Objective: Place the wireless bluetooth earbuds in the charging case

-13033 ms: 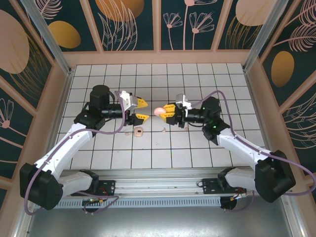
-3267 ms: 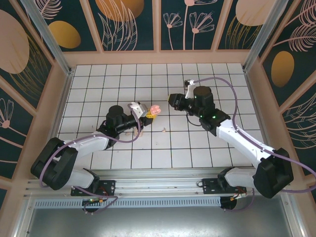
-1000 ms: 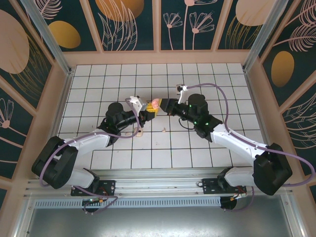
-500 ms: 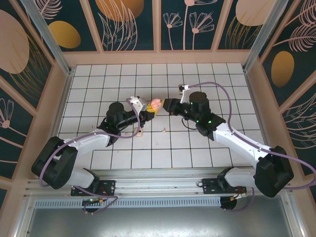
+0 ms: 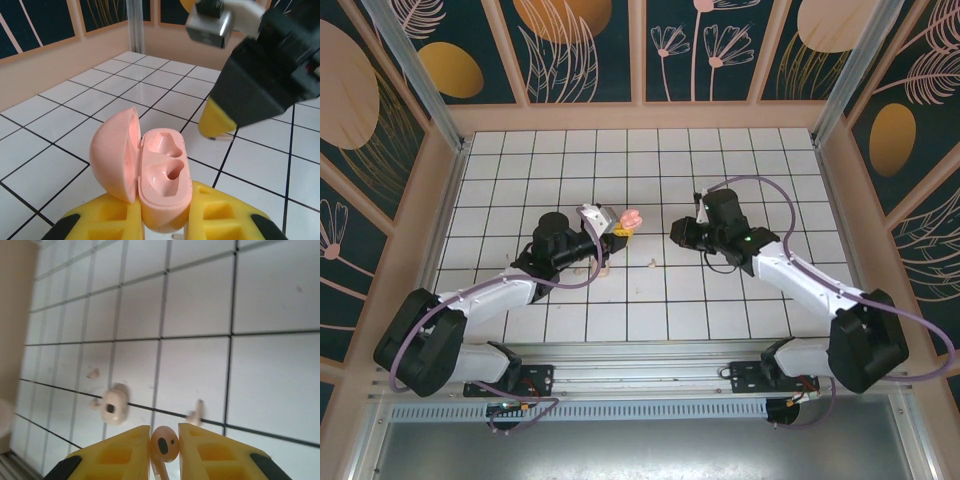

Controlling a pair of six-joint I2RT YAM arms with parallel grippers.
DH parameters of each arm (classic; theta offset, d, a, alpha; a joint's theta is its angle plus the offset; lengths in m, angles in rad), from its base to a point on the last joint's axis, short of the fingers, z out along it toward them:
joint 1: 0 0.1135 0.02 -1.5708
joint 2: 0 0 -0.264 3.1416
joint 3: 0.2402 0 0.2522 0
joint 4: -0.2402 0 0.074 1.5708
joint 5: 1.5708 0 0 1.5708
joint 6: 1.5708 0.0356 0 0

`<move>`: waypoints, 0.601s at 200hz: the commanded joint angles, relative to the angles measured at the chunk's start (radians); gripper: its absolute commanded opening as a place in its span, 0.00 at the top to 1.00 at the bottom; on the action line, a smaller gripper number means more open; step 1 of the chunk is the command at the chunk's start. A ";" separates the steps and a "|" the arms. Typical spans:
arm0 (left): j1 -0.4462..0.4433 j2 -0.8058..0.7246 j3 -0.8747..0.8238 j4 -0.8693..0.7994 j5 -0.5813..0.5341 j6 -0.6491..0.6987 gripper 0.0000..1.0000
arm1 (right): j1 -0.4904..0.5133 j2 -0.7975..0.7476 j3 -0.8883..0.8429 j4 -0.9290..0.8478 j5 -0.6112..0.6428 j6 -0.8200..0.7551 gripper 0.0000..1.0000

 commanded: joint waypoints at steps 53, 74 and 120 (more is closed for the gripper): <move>-0.007 -0.025 -0.009 0.002 -0.010 0.015 0.87 | 0.003 0.154 -0.048 -0.117 0.110 0.058 0.79; -0.007 -0.020 -0.003 0.012 -0.005 0.010 0.87 | 0.002 0.185 -0.059 -0.101 0.124 0.075 0.79; -0.007 -0.018 0.003 -0.004 -0.006 0.020 0.87 | 0.020 0.234 -0.066 -0.119 0.140 0.083 0.79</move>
